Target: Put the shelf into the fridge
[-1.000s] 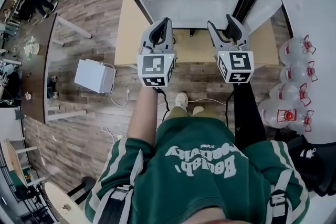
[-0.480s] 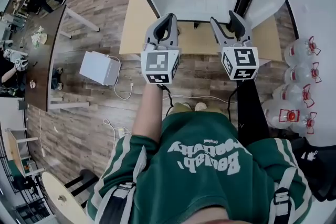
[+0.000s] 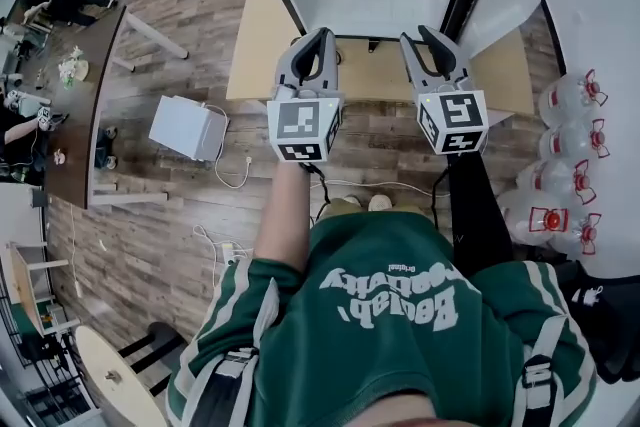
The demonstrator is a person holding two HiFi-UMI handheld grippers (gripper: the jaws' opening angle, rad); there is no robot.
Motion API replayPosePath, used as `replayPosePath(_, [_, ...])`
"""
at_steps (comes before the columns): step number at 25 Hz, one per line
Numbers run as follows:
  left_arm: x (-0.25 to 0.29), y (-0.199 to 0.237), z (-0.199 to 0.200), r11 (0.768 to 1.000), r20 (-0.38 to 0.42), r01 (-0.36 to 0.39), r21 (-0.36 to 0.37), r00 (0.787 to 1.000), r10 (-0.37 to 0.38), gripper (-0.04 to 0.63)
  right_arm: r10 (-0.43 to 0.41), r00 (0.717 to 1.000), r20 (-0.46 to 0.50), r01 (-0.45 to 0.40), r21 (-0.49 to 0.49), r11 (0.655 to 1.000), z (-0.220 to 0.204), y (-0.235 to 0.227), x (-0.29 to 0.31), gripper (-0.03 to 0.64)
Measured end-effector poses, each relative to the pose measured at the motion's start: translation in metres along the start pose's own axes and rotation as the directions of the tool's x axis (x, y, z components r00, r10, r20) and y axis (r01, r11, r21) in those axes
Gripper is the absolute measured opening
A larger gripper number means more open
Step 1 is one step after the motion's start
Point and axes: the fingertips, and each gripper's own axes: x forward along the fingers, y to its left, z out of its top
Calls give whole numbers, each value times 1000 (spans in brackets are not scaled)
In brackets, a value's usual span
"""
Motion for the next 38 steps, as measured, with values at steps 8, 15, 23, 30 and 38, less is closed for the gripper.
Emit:
replayPosePath(8, [-9,5,1,1000,-1,-22,6,1000,22,-6,41,999,15,-41,12,999,6,6,-6,3])
replayPosePath(15, [-13,2,-2,1000,-9,-29,3,1000,29,-6,68,998,10,-68,26,997,4,10,-8,3])
replayPosePath(23, [-15,-10,-2,999,-11,-17,31,1000,18,-6,57,998,-6,-57,-41,998,3,8,-14,2])
replayPosePath(30, [-11,-15,0,1000,-14,0,28,1000,1,-6,26,1000,-1,-26,-53,998,6,2,-20,2])
replayPosePath(38, [-12,-27,-5,1000,-26,19,21,999,-19,-6,5,1000,10,-4,-51,999,5,-3,-29,3])
